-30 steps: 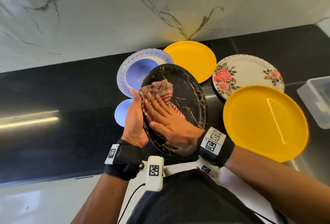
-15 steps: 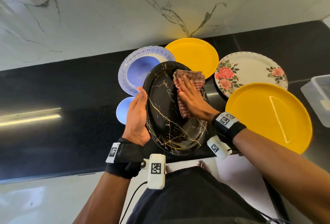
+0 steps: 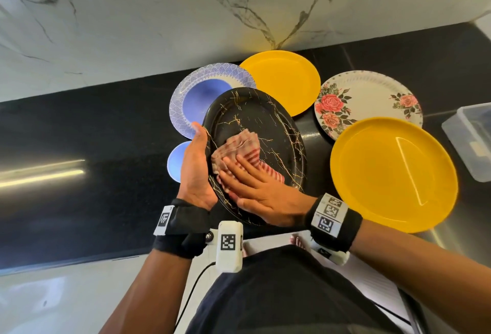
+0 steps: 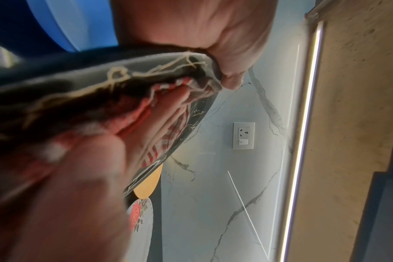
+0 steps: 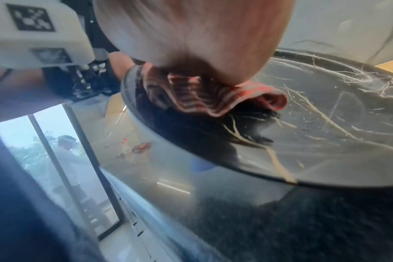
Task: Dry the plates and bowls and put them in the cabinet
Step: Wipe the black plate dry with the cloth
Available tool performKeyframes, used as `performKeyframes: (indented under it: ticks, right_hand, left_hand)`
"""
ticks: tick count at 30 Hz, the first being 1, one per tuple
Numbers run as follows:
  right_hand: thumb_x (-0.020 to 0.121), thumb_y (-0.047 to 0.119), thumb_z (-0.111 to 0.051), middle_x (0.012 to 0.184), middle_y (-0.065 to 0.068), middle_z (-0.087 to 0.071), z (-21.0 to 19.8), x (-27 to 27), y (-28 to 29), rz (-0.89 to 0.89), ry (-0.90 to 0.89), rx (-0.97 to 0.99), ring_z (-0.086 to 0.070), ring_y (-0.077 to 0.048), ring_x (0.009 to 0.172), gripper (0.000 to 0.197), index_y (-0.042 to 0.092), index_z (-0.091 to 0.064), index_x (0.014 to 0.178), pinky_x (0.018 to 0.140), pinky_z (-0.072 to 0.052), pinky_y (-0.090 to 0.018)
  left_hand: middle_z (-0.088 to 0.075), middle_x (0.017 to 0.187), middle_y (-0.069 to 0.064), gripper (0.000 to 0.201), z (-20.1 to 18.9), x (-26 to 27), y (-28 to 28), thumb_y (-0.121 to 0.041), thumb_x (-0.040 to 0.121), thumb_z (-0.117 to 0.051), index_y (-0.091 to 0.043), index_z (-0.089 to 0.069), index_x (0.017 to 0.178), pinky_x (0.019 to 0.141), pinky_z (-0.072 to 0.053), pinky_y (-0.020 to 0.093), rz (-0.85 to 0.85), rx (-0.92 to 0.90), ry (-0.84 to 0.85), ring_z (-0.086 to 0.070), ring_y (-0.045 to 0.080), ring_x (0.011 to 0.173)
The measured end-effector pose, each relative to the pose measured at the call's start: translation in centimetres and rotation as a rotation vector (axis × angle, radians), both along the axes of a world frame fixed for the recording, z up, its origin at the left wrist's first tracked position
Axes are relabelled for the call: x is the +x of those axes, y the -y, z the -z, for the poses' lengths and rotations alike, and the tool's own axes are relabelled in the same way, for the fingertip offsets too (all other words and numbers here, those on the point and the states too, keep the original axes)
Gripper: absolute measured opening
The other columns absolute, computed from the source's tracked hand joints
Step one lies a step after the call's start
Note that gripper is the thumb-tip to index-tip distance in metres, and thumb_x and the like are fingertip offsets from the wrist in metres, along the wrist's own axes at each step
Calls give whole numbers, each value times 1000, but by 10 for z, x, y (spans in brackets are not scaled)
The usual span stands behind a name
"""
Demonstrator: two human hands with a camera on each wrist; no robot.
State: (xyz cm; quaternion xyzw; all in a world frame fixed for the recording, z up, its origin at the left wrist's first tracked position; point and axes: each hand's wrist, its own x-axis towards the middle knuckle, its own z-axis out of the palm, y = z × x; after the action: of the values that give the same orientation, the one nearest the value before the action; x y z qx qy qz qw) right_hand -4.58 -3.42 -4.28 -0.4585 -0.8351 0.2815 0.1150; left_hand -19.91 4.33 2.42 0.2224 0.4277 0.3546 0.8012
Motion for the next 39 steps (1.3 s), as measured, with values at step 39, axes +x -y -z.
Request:
performKeyframes:
  ticks: [39]
  right_hand:
    - [111,36,-20,160,16,27,30,41,18,300,-23,-171,31,4,145,52,35,7,155,119,23,-24]
  left_hand:
    - [-56,144,22,65,0,-9,-18,-57,104,-35,-10,-51,146,116,-34,62,21,189,-33,-55,39,134]
